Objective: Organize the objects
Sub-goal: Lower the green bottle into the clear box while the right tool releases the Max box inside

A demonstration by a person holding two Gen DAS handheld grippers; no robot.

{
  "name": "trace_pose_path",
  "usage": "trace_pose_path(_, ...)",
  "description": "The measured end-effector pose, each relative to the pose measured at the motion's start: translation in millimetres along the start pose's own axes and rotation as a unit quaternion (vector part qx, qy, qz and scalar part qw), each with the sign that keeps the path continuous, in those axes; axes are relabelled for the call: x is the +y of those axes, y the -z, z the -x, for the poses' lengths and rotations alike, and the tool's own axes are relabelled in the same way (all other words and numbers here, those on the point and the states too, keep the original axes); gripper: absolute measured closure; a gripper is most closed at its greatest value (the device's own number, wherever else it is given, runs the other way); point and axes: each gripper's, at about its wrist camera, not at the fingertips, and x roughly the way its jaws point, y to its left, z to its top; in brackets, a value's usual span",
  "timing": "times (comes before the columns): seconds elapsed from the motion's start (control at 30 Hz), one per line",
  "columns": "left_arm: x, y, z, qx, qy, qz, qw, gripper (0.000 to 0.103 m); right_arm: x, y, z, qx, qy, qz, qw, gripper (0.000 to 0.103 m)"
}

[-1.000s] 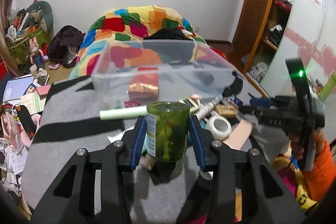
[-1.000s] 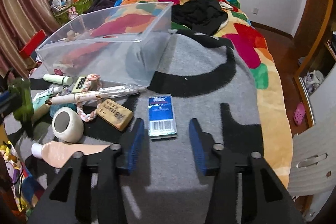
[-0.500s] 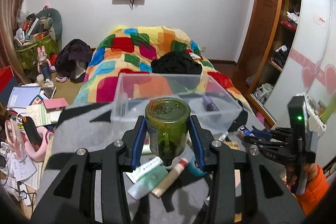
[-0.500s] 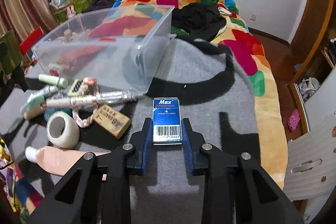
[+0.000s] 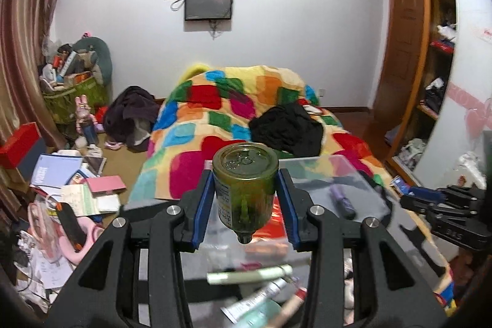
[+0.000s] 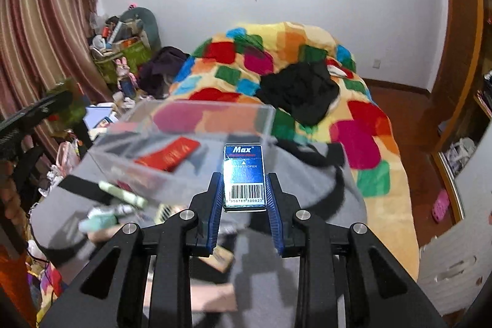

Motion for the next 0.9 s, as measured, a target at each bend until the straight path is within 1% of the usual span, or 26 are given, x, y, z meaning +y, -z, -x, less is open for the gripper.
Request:
trace_pose_path(0.07,3.9,-0.9,-11.6,0.009,-0.009,-0.001,0.9999,0.062,6.9,-8.5,-9.7,0.006,-0.014,0.002,1.000,0.078)
trace_pose_path(0.1,6.5,-0.3,-21.3,0.021,-0.012,0.001,0.9997,0.062,9.2,-10.8,-13.1,0.009,-0.017,0.002,1.000,0.078)
trace_pose_path(0.23,11.2,7.2,-46.0,0.056,-0.009,0.006,0.9983,0.062,16.0,-20.4,-39.3,0.034,-0.035,0.000,0.999,0.078)
trace_pose_path(0.4,4.8,20.6,-70.0,0.089,-0.012,-0.006,0.9960,0.062,25.5,-24.5,-68.9,0.067,-0.028,0.011,0.997,0.078)
trace_pose_path(0.53,-6.0,28.5,-82.1,0.112,-0.002,-0.020,0.9935,0.062,33.6,-22.9,-84.9,0.086,-0.018,0.028,0.996,0.078)
trace_pose_path(0.67,-16.7,33.0,-85.1,0.129,0.018,-0.029,0.9911,0.062,38.7,-20.6,-95.1,0.099,-0.013,0.037,0.994,0.078)
trace_pose_path(0.9,-28.1,34.7,-73.9,0.129,0.046,-0.041,0.9897,0.058,42.5,-18.5,-88.4,0.096,-0.011,0.053,0.994,0.078)
